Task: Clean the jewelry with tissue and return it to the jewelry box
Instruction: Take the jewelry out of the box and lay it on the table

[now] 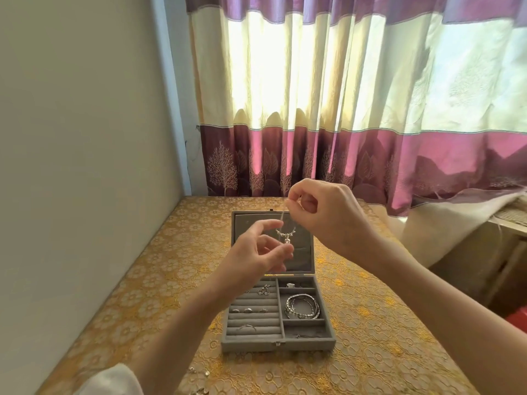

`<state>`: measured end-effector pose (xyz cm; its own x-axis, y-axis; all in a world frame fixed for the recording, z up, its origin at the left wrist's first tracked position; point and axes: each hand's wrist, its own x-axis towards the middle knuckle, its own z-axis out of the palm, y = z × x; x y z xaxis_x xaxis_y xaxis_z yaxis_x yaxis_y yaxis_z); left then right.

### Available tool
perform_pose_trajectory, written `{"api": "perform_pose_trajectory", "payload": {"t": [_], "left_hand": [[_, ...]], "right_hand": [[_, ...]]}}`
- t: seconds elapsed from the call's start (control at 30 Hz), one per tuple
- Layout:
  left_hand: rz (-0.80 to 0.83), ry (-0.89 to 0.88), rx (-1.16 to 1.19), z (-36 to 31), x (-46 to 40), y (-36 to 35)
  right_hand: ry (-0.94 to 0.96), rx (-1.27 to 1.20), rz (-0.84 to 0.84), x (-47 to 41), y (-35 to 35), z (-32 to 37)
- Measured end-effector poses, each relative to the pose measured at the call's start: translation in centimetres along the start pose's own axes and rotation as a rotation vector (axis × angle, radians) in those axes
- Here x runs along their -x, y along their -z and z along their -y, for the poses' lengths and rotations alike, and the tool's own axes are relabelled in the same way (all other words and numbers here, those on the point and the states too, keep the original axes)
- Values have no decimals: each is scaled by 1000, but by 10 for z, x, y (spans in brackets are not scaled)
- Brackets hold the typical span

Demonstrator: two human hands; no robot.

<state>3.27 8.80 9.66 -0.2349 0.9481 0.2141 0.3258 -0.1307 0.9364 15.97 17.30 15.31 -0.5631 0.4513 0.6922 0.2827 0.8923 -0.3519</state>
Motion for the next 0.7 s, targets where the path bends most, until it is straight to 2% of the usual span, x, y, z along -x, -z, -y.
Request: {"api": "perform_pose_trajectory", "payload": {"t": [0.1, 0.27, 0.4, 0.5, 0.6, 0.7], "left_hand": [[6, -10, -14, -4, 12, 3], [-117, -60, -131, -10, 26, 19], [-80, -101, -292, -13, 37, 27], [-54, -99, -347, -15, 44, 33], [-66, -67, -316, -15, 48, 40], [-63, -37, -270, -14, 53, 43]], "right_hand": [[3, -6, -5, 5, 2, 4], [-49, -51, 28, 16, 1, 4], [-112, -203, 147, 29, -6, 4], [-260, -407, 243, 41, -15, 2], [-502, -757, 347, 56, -23, 4], [-612, -987, 463, 70, -32, 8]]}}
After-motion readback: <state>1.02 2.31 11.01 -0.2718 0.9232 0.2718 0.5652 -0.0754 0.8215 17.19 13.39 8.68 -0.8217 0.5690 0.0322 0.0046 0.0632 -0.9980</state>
